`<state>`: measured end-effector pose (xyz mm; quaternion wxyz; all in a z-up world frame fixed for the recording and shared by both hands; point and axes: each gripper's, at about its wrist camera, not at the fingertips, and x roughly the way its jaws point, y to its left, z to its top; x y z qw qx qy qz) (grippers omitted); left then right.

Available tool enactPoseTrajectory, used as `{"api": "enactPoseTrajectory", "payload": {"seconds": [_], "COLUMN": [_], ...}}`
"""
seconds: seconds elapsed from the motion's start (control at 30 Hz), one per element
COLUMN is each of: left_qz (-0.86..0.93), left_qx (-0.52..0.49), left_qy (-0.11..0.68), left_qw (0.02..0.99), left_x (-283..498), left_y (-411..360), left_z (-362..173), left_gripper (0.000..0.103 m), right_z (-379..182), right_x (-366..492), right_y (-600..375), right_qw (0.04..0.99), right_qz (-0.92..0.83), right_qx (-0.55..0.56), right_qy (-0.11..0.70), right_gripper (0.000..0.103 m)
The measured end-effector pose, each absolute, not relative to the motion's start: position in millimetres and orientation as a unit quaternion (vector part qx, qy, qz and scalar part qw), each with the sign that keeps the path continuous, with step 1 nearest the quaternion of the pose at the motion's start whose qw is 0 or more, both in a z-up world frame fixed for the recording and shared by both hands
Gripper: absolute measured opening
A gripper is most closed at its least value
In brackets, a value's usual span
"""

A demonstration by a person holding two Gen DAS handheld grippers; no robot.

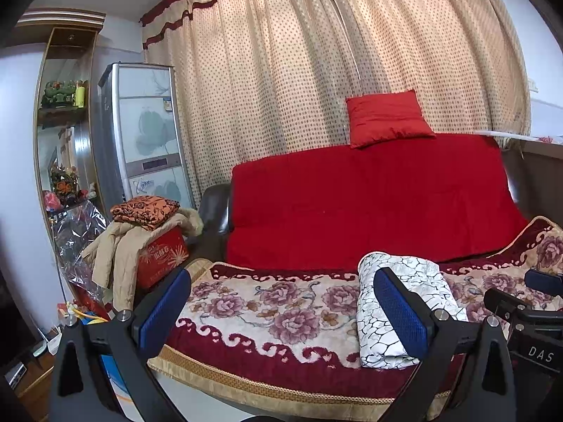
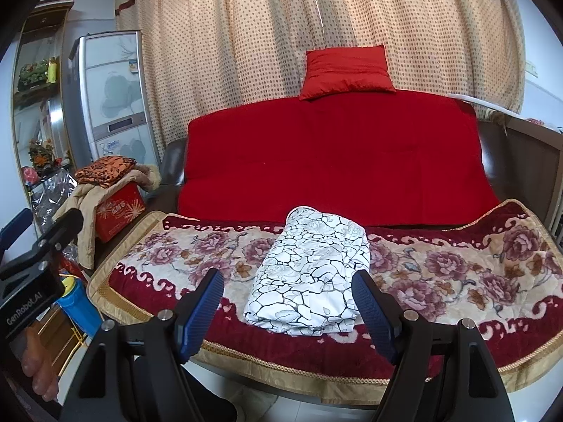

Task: Fold large clothes

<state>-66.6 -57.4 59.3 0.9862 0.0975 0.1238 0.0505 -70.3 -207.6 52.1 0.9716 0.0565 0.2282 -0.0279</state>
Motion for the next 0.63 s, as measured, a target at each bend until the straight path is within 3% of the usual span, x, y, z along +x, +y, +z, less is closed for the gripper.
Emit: {"api": "enactPoseTrajectory", "payload": {"seconds": [0.63], "left_qz": [0.001], "left_qx": [0.087], "left_qy": [0.175], "left_qw": [0.981], "left_x": [33], "left_y": [-79], "left_z": [36], "left_gripper": [0.103], "right_z": [26], "right_x": [24], "right_y": [-255], "right_qw": [0.963], "right_qz": [-0.031], "right_qx": [0.081], "right_qy": [0.256], "right_gripper": [0.078]}}
